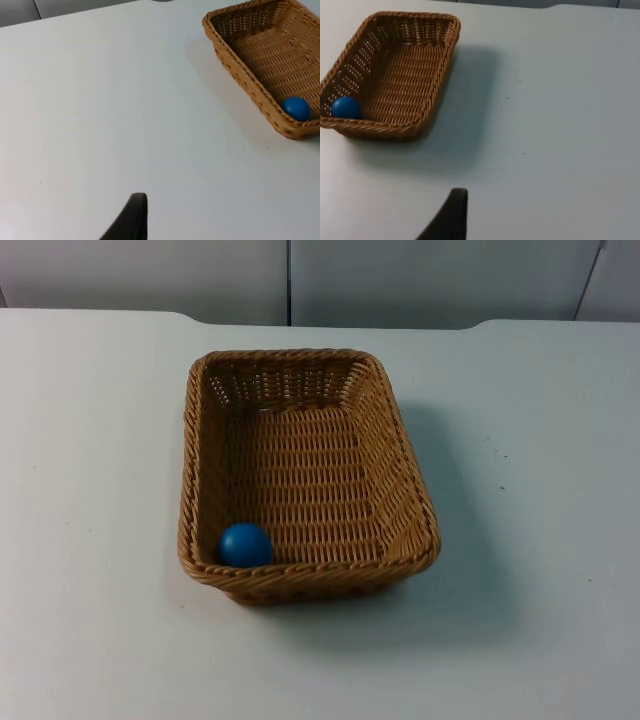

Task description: Pick up the basket with the left hand and place the ball into the basket with the right hand.

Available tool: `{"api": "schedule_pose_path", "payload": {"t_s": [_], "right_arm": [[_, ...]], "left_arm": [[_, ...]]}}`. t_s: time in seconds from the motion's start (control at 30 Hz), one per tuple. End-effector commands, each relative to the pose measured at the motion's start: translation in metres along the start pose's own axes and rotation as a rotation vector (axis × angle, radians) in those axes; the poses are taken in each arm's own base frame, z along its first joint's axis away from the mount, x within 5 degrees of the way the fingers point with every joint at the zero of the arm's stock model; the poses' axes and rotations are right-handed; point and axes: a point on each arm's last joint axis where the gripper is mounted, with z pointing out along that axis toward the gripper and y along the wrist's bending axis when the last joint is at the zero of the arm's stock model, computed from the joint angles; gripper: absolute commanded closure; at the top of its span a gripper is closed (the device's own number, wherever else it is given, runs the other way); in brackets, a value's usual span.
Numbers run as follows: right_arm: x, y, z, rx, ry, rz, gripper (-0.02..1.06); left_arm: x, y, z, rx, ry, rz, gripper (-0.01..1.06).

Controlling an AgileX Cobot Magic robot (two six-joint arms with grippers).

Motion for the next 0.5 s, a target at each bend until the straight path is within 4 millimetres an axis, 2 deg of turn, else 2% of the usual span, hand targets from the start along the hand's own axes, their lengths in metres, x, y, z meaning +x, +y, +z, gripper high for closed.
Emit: {"api": "schedule_pose_path", "payload": {"t_s": [0.0,0.47], "right_arm": [[0.0011,0.0004,0.0016,-0.007,-0.004,-0.001,0.04],[0.0012,0.0004,0.0016,-0.007,-0.003,0.001,0.04]], "left_arm": [[0.0006,0.0003,-0.0004,0.003,-0.007,0.007,0.00],[0.0006,0.0001,-0.0005,0.004,-0.008,0.006,0.00]]}}
